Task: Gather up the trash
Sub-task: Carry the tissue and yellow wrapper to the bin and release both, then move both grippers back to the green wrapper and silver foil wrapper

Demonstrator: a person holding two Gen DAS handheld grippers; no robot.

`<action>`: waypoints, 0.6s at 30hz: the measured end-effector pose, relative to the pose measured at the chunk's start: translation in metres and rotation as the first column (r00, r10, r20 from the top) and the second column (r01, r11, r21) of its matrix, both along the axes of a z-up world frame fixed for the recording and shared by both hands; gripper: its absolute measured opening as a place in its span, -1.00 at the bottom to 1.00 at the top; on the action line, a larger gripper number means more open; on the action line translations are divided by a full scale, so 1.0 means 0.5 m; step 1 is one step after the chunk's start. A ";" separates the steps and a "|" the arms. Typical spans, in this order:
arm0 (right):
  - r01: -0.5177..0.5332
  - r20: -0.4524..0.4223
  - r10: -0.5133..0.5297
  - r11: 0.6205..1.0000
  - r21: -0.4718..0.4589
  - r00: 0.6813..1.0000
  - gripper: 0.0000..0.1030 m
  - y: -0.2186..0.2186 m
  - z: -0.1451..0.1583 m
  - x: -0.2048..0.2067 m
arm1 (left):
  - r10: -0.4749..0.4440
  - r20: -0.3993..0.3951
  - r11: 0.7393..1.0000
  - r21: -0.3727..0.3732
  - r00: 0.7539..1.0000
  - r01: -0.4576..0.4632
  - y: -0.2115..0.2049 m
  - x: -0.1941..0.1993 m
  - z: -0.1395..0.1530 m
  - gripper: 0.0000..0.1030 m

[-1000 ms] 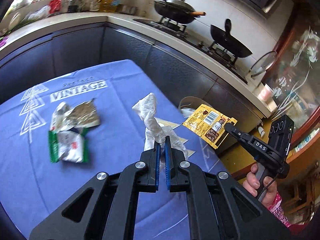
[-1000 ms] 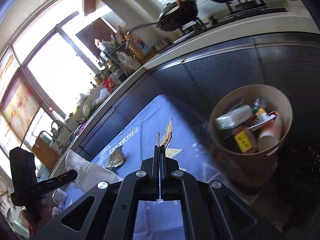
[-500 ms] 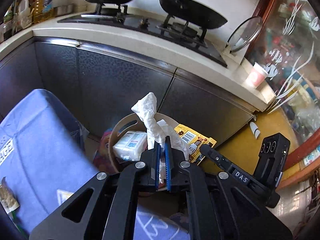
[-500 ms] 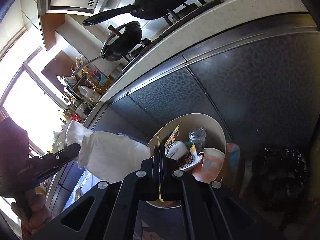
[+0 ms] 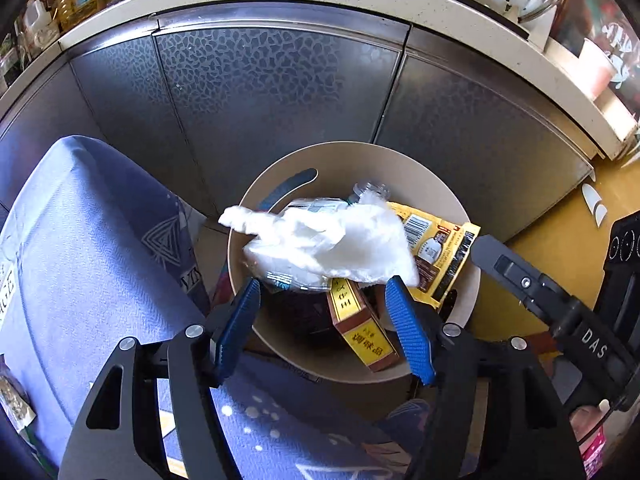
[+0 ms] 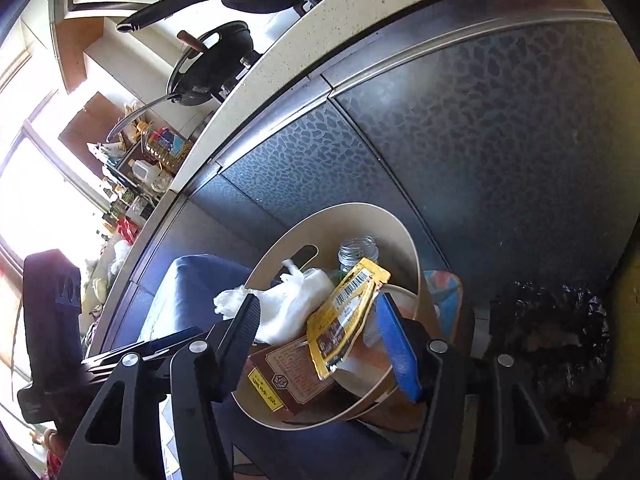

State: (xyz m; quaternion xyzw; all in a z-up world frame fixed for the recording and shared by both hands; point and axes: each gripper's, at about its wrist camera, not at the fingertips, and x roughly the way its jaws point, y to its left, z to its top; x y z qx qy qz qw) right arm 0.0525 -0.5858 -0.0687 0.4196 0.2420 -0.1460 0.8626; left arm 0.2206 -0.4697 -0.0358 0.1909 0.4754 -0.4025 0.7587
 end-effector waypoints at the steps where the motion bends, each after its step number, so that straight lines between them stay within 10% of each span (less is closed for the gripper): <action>1: 0.009 0.005 -0.009 1.000 0.002 1.000 0.19 0.002 0.002 -0.007 | 0.000 0.007 1.000 -0.011 1.000 0.000 0.010 -0.003 0.007 0.34; 18: -0.048 0.055 0.046 0.998 0.027 0.997 0.01 0.130 0.048 -0.066 | 0.144 -0.006 0.983 -0.117 0.990 -0.144 0.325 -0.080 0.068 0.39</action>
